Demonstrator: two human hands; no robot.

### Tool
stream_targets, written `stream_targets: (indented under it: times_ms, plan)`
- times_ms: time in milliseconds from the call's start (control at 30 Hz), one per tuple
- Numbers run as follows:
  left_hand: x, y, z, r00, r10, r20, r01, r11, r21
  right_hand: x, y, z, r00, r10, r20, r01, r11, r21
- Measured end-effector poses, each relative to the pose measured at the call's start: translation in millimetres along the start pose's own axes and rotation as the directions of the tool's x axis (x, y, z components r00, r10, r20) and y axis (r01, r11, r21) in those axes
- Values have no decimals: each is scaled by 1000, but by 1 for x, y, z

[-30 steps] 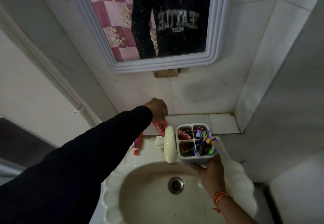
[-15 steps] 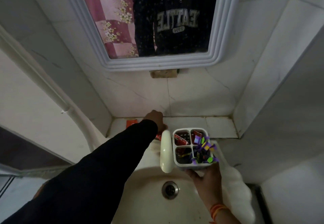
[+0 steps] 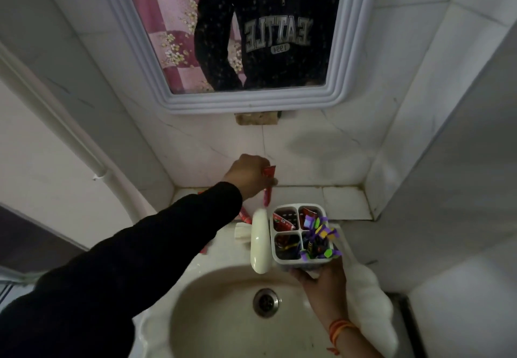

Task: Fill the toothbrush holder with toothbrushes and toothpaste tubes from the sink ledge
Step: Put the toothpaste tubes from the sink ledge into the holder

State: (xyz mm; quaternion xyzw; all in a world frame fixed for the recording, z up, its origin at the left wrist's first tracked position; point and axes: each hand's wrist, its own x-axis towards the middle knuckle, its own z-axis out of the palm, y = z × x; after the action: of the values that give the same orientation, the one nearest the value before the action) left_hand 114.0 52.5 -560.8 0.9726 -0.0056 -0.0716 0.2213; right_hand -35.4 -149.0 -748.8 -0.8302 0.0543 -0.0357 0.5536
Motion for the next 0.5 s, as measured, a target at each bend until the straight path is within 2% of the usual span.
stream_targets:
  times_ms: [133, 200, 300, 367, 500]
  plan:
    - [-34, 25, -38, 970, 197, -144, -204, 978, -36, -2, -6, -2, 1000, -10, -5, 10, 1000, 1]
    - [-47, 35, -52, 956, 261, -137, -262, 965, 10, -2, -7, -3, 1000, -20, -1, 20, 1000, -9]
    - [-59, 46, -58, 947, 318, -36, -310, 939, 147, -3, -8, -4, 1000, -19, 0, 19, 1000, -25]
    - [-63, 49, -48, 955, 292, 50, -296, 932, 208, -4, -10, -5, 1000, -17, -1, 17, 1000, -23]
    - [-66, 46, -18, 948, 253, 193, -293, 930, 224, -4, -14, -6, 1000, -23, -3, 23, 1000, -10]
